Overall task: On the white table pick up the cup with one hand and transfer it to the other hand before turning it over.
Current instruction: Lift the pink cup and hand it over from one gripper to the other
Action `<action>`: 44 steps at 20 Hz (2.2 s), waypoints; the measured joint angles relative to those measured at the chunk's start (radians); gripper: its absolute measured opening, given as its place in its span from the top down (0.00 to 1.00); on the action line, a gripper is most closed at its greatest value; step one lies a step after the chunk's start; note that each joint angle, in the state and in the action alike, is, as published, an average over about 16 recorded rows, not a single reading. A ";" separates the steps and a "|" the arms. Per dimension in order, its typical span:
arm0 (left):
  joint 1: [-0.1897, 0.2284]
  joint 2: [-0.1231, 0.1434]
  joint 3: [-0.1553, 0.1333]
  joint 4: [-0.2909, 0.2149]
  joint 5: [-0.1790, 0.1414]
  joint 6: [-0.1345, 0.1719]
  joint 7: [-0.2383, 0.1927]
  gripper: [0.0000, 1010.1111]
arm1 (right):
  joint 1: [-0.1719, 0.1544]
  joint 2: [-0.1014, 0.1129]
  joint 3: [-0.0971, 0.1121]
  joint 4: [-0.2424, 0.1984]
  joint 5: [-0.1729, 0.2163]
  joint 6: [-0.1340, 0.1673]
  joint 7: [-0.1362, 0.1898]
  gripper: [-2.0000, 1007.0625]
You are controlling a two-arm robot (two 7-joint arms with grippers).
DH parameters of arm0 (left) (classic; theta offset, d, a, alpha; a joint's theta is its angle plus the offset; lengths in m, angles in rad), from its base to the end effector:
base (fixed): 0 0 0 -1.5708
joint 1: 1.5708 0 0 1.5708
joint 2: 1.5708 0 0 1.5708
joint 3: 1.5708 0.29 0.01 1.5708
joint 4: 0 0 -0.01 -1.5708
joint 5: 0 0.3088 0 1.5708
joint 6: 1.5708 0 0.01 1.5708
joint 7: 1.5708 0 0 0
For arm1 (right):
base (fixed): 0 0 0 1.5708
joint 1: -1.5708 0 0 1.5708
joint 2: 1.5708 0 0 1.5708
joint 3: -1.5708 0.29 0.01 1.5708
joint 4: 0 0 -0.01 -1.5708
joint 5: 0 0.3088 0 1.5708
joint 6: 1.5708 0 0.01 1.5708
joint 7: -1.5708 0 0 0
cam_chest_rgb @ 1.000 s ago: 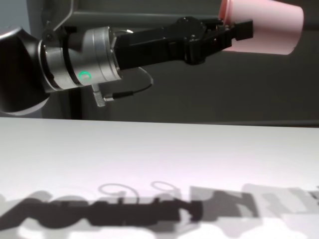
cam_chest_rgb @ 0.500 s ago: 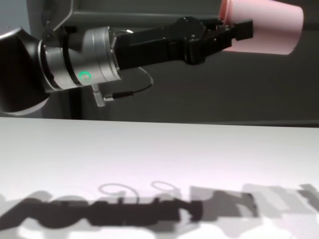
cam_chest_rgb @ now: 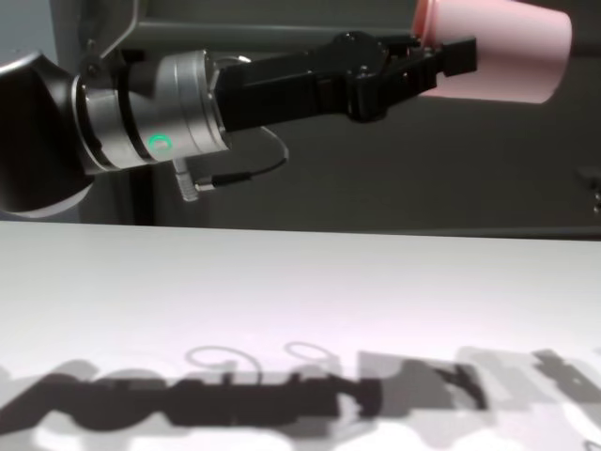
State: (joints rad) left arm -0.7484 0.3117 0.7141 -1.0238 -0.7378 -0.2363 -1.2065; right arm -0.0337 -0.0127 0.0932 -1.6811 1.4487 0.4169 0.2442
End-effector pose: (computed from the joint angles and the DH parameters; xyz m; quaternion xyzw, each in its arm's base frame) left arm 0.4920 -0.0301 -0.2198 -0.0681 -0.0735 -0.0039 0.9950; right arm 0.3170 -0.0231 -0.2766 0.4541 0.4768 -0.3562 0.6630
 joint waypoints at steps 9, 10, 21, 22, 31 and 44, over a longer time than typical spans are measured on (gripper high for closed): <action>0.000 0.000 0.000 0.000 0.000 0.000 0.000 0.95 | -0.002 0.009 -0.013 0.002 0.091 0.052 0.046 0.00; 0.000 0.000 0.000 0.000 0.000 0.000 0.000 0.95 | -0.003 0.009 -0.015 0.002 0.098 0.056 0.051 0.00; 0.000 0.000 0.000 0.000 0.000 0.000 0.000 0.95 | -0.005 0.015 -0.047 0.007 0.140 0.063 0.074 0.01; 0.000 0.000 0.000 0.000 0.000 0.000 0.000 0.95 | -0.005 0.016 -0.050 0.008 0.144 0.063 0.075 0.01; 0.000 0.000 0.000 0.000 0.000 0.000 0.000 0.95 | 0.000 0.022 -0.078 0.015 0.176 0.066 0.086 0.01; 0.000 0.000 0.000 0.000 0.000 0.000 0.000 0.95 | 0.003 0.043 -0.115 0.015 0.202 0.064 0.103 0.00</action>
State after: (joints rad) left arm -0.7484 0.3116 0.7141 -1.0238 -0.7378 -0.2363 -1.2065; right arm -0.0303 0.0302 -0.0218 -1.6658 1.6509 0.4808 0.3475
